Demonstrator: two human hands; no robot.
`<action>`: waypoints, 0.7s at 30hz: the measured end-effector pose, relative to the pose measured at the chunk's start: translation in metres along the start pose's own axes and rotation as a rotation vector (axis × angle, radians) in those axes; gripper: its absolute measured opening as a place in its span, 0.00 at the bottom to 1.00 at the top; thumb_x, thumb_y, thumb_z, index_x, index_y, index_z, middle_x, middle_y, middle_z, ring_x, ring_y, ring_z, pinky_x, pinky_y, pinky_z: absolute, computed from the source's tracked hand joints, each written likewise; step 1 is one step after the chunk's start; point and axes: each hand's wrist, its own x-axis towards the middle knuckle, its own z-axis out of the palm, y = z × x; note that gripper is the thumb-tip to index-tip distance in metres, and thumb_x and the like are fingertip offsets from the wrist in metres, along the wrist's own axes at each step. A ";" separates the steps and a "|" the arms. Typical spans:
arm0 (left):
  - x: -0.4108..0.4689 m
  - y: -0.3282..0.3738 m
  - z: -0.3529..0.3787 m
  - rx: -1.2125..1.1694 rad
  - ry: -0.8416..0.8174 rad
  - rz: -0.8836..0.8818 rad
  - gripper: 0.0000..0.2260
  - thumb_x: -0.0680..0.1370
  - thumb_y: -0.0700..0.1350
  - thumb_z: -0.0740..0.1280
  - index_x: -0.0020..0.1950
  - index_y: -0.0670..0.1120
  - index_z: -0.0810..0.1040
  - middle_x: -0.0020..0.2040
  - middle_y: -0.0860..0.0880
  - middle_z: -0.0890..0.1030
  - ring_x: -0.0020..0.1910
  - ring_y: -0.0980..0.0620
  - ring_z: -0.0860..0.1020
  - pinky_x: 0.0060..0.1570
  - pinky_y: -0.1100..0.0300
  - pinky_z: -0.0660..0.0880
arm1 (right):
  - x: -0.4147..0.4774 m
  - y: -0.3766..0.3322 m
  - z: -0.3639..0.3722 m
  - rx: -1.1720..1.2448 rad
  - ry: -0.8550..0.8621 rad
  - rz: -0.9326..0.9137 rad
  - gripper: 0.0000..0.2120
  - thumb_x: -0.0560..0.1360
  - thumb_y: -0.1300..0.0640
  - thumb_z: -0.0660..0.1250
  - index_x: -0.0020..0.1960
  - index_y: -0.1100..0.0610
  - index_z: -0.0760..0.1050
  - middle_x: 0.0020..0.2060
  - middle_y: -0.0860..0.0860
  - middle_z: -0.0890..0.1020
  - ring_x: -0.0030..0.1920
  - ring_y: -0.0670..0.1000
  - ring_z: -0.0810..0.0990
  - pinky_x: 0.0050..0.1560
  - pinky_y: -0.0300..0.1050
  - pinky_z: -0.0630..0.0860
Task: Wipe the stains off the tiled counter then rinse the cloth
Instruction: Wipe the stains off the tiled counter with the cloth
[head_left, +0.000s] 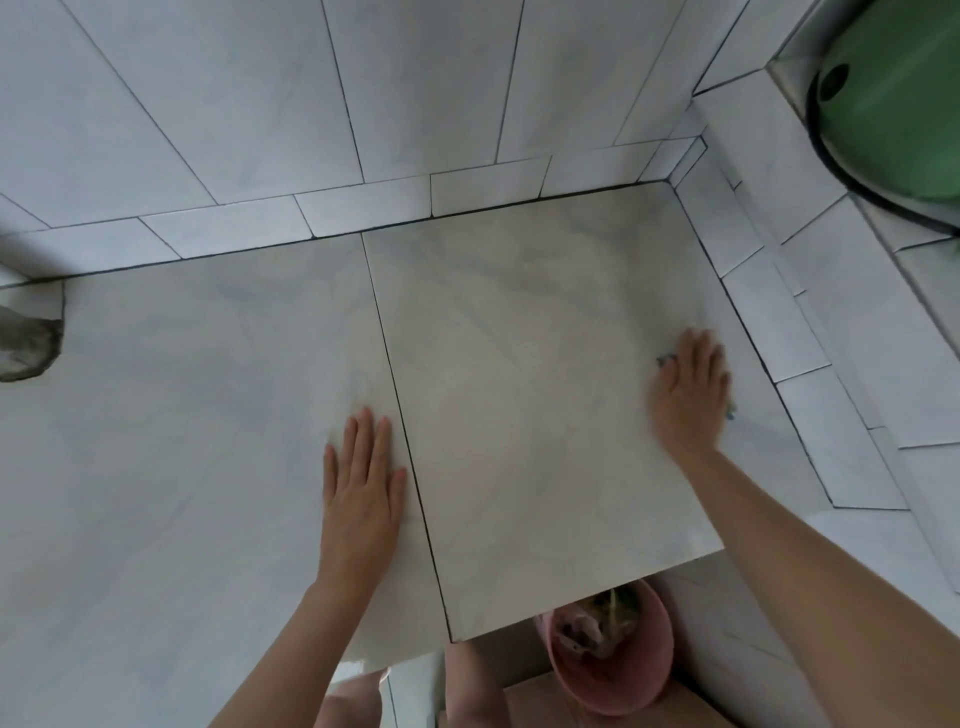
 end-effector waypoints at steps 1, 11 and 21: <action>0.000 0.000 0.001 0.009 0.006 -0.002 0.25 0.81 0.51 0.47 0.77 0.44 0.53 0.77 0.47 0.52 0.76 0.53 0.47 0.74 0.55 0.39 | 0.000 0.006 0.000 0.013 0.011 0.036 0.24 0.82 0.55 0.46 0.76 0.58 0.49 0.76 0.57 0.51 0.76 0.58 0.48 0.74 0.55 0.47; 0.000 0.003 0.004 0.084 0.023 -0.014 0.25 0.80 0.50 0.48 0.76 0.42 0.56 0.77 0.44 0.55 0.76 0.50 0.51 0.74 0.53 0.42 | -0.197 -0.100 0.041 0.083 -0.107 -0.586 0.25 0.80 0.50 0.50 0.76 0.55 0.55 0.75 0.52 0.56 0.75 0.54 0.54 0.73 0.53 0.51; 0.000 0.003 0.004 0.091 0.020 -0.008 0.25 0.80 0.50 0.47 0.76 0.41 0.55 0.77 0.44 0.54 0.76 0.49 0.51 0.74 0.54 0.41 | -0.085 0.045 0.001 -0.024 -0.032 -0.194 0.25 0.79 0.50 0.45 0.69 0.59 0.66 0.72 0.58 0.64 0.72 0.60 0.60 0.69 0.59 0.61</action>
